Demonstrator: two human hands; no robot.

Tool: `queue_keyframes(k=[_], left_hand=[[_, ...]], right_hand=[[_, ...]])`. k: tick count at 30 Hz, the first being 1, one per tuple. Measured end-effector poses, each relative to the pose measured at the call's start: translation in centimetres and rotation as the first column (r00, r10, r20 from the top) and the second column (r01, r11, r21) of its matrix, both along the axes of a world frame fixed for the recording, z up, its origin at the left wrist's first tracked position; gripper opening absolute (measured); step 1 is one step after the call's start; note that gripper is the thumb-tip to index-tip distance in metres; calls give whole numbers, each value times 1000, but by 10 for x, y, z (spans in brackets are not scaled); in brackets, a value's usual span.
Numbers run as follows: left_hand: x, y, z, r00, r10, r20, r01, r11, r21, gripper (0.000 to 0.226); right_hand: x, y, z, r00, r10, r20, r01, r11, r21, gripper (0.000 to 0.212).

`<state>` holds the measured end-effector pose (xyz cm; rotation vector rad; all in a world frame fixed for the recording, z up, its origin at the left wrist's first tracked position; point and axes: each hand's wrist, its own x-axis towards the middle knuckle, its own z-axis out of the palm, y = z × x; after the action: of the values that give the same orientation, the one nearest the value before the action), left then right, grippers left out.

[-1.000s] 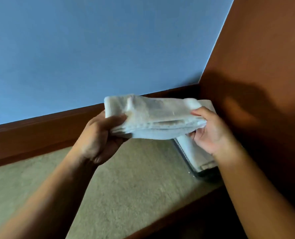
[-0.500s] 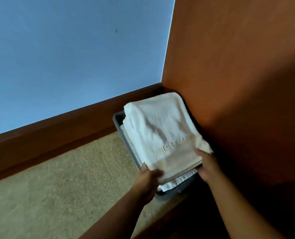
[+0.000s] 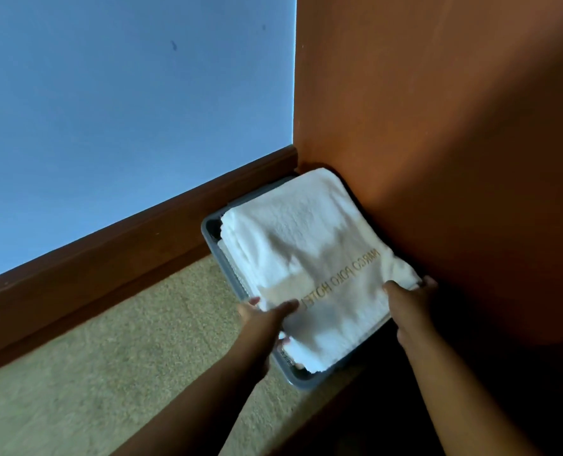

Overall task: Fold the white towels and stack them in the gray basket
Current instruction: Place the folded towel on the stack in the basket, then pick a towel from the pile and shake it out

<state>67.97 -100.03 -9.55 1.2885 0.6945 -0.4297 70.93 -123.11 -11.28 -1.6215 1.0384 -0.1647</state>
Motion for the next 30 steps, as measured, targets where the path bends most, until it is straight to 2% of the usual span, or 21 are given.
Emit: queue_keyframes(k=[1, 2, 3, 4, 5, 6, 8, 9, 11, 14, 18, 20, 23, 27, 30], left_hand=[[10, 4, 5, 992, 11, 129, -39, 976, 215, 88], [22, 8, 13, 958, -70, 277, -75, 874, 480, 94], [35, 13, 18, 888, -222, 402, -144, 697, 702, 94], [50, 17, 24, 790, -413, 452, -223, 494, 841, 90], [67, 20, 27, 688, -605, 400, -243, 328, 913, 83], [84, 24, 26, 592, -760, 268, -194, 189, 963, 79], [110, 31, 13, 476, -877, -62, -13, -77, 997, 78], [118, 36, 4, 458, -875, -158, 70, -142, 987, 81], [125, 43, -14, 470, -857, -213, 160, -155, 975, 85], [129, 49, -25, 475, -855, -210, 169, -146, 975, 88], [128, 51, -17, 439, -868, -233, 200, -158, 967, 99], [114, 52, -15, 436, -873, -217, 218, -132, 967, 108], [73, 61, -18, 439, -885, -158, 276, -35, 960, 120], [-1, 111, -31, 493, -843, -213, 362, -24, 932, 124], [-59, 172, -31, 607, -763, -223, 387, 39, 921, 123]], right_hand=[[0, 1, 1, 998, 16, -64, -24, 991, -131, 78], [0, 5, 2, 994, 55, -91, -78, 960, -270, 85], [1, 10, 3, 990, 126, -55, -138, 902, -409, 87], [2, 16, 1, 970, 243, 21, -194, 821, -538, 85], [2, 24, 0, 927, 374, 36, -264, 714, -648, 79], [3, 31, -5, 883, 469, -27, -343, 603, -720, 76], [3, 44, -14, 791, 552, -264, -546, 441, -713, 84], [2, 48, -18, 750, 557, -357, -616, 392, -683, 88], [1, 52, -26, 719, 552, -423, -657, 343, -671, 93], [7, 51, -28, 693, 560, -455, -688, 324, -650, 101], [3, 44, -26, 665, 577, -474, -709, 289, -643, 110], [0, 42, -24, 634, 595, -493, -736, 269, -621, 115], [-12, 45, -17, 575, 624, -530, -783, 230, -578, 124], [-43, 75, 2, 459, 669, -585, -845, 124, -521, 120], [-66, 121, 17, 405, 709, -577, -831, 22, -556, 114]])
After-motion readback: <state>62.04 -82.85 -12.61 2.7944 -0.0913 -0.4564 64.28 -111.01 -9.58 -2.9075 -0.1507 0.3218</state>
